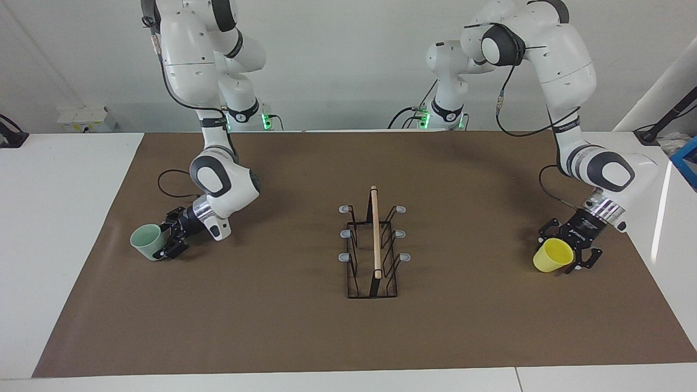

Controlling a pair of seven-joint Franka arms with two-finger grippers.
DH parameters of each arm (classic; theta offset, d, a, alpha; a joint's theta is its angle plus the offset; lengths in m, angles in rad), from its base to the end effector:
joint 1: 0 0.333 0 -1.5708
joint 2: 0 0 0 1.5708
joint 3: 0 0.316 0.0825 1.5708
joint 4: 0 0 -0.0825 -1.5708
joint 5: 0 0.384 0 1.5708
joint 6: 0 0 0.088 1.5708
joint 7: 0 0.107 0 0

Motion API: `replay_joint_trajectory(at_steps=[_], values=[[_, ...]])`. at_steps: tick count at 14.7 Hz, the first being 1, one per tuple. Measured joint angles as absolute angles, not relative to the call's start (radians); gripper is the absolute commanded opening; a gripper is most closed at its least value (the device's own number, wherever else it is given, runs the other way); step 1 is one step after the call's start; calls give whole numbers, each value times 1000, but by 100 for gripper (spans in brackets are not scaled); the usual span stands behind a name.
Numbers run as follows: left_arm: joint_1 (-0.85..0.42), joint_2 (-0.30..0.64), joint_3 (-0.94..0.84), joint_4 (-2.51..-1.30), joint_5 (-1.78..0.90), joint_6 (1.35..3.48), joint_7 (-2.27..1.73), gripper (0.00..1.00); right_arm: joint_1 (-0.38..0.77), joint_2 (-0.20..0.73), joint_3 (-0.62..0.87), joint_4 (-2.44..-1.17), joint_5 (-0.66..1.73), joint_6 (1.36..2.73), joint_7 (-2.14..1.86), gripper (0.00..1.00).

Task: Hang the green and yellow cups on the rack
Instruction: 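Grasp the yellow cup with the left gripper while the right gripper grasps the green cup, then lift the yellow cup with the left gripper while the right gripper lifts the green cup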

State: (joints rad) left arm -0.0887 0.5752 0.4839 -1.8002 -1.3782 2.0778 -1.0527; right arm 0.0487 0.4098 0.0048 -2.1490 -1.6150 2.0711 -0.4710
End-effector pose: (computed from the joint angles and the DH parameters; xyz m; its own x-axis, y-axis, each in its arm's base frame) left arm 0.6294 0.1793 0.2589 -0.4179 0.5059 -0.7546 0.7847 0.6196 -0.0192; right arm 0.5564 -0.0219 0.2086 0.0143 0.4101 -0.9119 0.9394 0.3068 0.1527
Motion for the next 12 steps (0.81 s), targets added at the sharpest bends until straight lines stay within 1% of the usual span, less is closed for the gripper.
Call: replay_joint_trajectory(at_steps=[3,4,5,6,7,8,9,12], values=[[-102,574,479,-1813,-1404,2108,-1049,99,24,410,4,-2149,-1660,2091,-461,100],[-104,573,469,-1815,-1408,2127,-1048,94,11,410,4,-2150,-1680,2104,-451,100],[-107,572,455,-1815,-1412,2153,-1048,83,1,410,4,-2150,-1692,2113,-445,100],[-112,571,441,-1815,-1413,2186,-1048,28,-5,410,4,-2150,-1694,2120,-444,87],[-117,571,428,-1815,-1414,2216,-1047,9,-6,410,4,-2150,-1694,2122,-444,63],[-125,569,419,-1815,-1414,2241,-1045,0,-6,410,5,-2151,-1694,2123,-444,37],[-131,565,414,-1815,-1414,2259,-1041,0,-5,410,5,-2151,-1694,2124,-444,22],[-140,542,414,-1812,-1414,2284,-1031,0,-5,410,7,-2152,-1694,2124,-443,9]])
